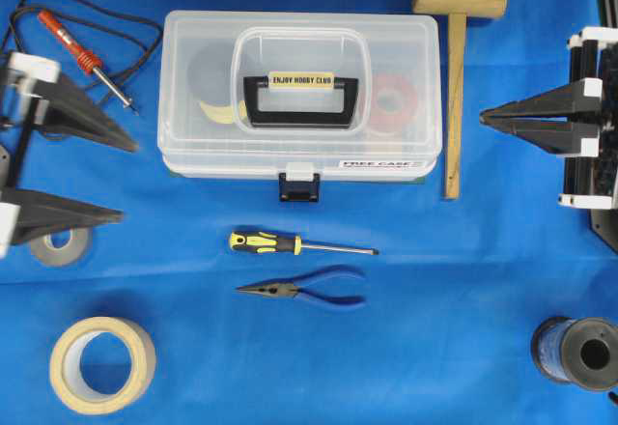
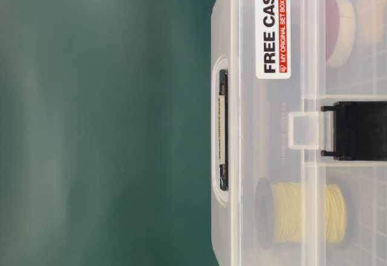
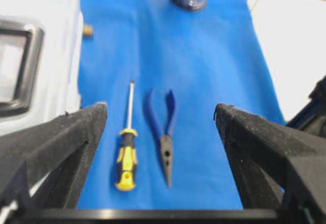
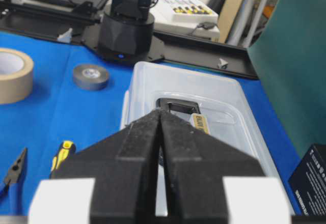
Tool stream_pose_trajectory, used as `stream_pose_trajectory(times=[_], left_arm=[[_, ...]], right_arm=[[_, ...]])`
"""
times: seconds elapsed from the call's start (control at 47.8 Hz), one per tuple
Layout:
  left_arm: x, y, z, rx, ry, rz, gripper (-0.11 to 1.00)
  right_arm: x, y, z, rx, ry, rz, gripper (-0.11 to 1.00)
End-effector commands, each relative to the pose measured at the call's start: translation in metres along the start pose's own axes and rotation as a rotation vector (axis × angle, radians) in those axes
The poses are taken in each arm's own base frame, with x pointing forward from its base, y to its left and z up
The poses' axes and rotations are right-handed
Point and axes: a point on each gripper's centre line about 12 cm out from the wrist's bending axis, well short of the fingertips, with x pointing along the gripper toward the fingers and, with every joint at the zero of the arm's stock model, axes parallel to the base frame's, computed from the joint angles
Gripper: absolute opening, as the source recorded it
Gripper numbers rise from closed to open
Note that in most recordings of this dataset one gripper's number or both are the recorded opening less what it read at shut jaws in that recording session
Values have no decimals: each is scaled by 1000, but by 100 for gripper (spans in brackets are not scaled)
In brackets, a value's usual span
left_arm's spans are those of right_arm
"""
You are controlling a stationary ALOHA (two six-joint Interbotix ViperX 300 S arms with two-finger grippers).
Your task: Close the tool box with the left arm.
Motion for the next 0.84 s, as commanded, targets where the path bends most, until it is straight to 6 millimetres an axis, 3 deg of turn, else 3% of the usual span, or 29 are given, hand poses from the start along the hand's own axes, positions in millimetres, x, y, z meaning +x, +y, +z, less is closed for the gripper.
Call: stream_pose_trajectory(times=[0.0, 0.335, 0.544, 0.816], left_arm=[[-13, 2, -9, 23, -74, -11, 93], [-35, 20, -102, 36, -233, -30, 93], [-33, 27, -139, 32, -224, -27, 93], [-29, 30, -151, 42, -220, -24, 93]], right_arm=[[1, -1, 7, 0, -20, -2, 0], [0, -1, 10, 0, -35, -2, 0], [-4, -1, 18, -1, -60, -4, 0], [-5, -1, 17, 6, -52, -4, 0]])
